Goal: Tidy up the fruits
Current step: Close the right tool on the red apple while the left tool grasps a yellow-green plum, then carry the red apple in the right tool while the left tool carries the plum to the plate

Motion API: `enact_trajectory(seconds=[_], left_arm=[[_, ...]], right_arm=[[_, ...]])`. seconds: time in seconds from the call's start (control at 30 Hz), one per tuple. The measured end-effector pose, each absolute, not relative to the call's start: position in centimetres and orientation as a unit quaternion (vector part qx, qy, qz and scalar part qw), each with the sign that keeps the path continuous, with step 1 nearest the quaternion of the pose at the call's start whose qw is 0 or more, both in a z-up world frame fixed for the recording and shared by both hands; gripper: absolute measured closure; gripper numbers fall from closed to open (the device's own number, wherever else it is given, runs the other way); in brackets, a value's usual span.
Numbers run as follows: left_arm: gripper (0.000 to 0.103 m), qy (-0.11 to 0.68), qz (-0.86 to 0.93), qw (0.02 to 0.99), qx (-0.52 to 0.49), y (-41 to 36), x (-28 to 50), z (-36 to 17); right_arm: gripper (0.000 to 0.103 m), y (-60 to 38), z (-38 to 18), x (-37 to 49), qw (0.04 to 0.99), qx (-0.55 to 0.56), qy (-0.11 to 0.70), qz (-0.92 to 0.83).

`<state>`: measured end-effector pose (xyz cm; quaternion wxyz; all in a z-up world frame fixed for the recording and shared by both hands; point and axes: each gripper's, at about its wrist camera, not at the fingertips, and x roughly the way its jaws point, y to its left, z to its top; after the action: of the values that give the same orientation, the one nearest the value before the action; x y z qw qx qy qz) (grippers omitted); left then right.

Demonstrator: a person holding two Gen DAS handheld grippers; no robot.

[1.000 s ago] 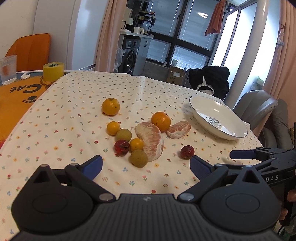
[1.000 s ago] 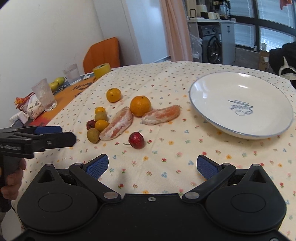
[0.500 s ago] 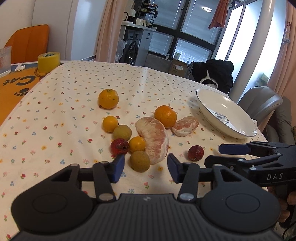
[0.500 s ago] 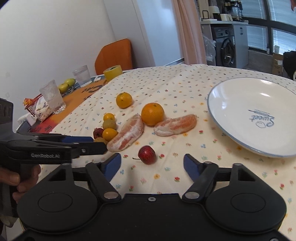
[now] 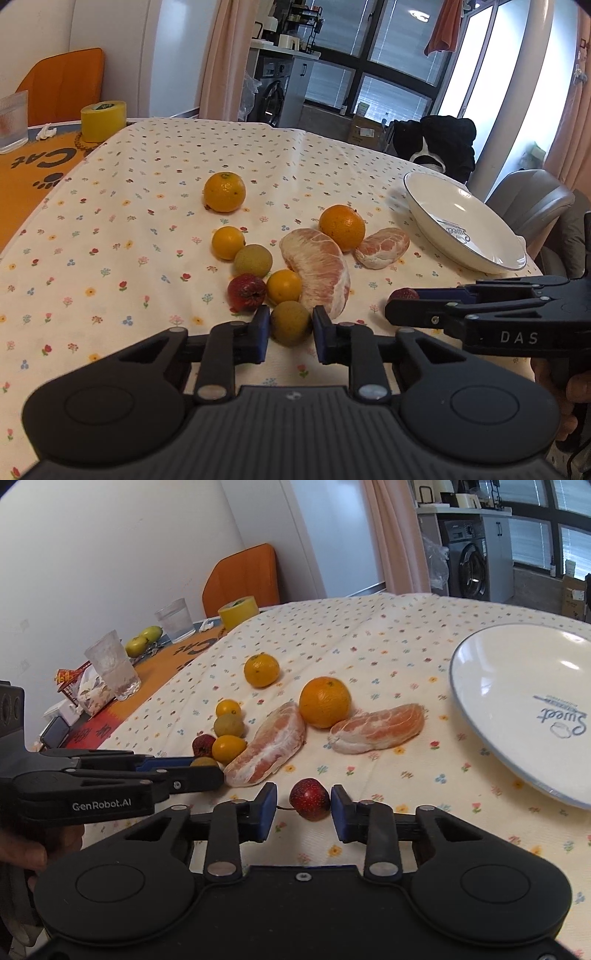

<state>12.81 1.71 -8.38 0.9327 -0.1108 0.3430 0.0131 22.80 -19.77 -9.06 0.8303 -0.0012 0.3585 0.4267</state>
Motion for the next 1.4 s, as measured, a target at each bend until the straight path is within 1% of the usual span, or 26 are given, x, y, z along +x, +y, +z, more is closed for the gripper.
enact_trajectory(seconds=[0.17,0.97,1.4], left_arm=[[0.080,0.336,0.013,0.935,-0.109,1.5,12.2,-8.1],[0.080,0.286,-0.021,0.954,-0.086,-1.5,11.7,-4.5],[0.080,0.276,-0.066,0.956,-0.075,-4.6,13.2,-4.0]], right_arm=[[0.074,-19.6,-9.0,22.4,0.828,0.000,0.353,0.435],[0.074,-23.5,-6.8,21.2,0.862,0.019,0.314,0.397],[0.074,-27.5,-6.2,20.3,0.891,0.026,0.301,0.339]])
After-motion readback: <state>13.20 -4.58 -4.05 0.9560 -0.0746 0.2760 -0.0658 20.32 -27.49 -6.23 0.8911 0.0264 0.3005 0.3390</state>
